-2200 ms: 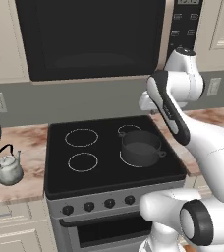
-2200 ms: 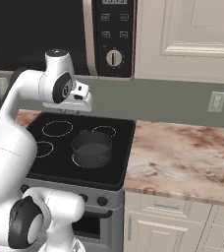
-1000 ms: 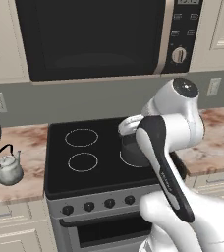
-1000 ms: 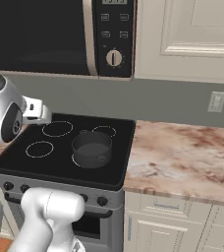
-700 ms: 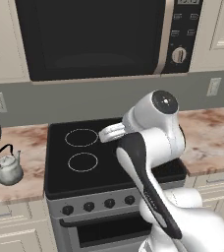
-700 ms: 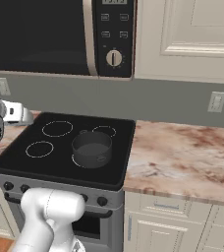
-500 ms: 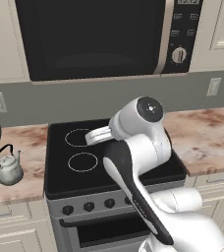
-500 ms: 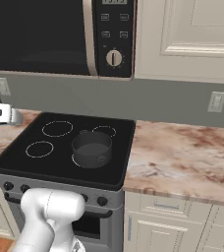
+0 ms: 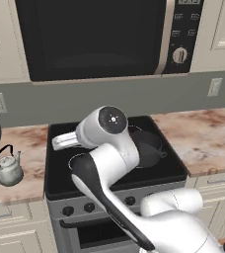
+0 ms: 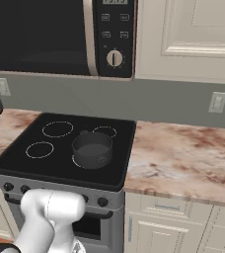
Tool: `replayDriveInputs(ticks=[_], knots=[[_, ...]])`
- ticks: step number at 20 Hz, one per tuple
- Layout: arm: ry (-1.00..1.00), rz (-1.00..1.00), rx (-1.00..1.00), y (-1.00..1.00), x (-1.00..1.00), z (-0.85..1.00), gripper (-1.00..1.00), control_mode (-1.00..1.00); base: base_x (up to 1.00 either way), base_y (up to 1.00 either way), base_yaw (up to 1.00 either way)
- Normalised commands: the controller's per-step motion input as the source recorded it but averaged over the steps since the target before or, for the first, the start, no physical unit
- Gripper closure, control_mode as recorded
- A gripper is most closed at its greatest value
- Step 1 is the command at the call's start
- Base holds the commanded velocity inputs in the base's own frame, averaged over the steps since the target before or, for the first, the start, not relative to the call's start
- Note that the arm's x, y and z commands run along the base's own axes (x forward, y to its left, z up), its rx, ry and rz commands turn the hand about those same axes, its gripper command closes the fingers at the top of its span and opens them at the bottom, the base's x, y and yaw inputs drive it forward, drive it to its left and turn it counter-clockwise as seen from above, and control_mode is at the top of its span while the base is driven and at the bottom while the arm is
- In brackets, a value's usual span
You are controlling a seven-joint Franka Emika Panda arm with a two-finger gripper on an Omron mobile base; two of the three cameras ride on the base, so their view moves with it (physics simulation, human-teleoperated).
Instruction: Pick the kettle from the counter and place it on a stove burner. Then turn the burner on.
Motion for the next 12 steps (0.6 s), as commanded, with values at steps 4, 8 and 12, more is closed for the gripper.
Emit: replayDriveInputs(ticks=[4, 8, 12], knots=[[0.0, 0.0, 0.04, 0.82, 0.0, 0.01, -1.0, -1.0, 0.0, 0.0, 0.0], [0.0, 0.0, 0.04, 0.81, 0.0, 0.01, -1.0, -1.0, 0.0, 0.0, 0.0], [0.0, 0.0, 0.06, 0.73, 0.0, 0.0, -1.0, -1.0, 0.0, 0.0, 0.0]])
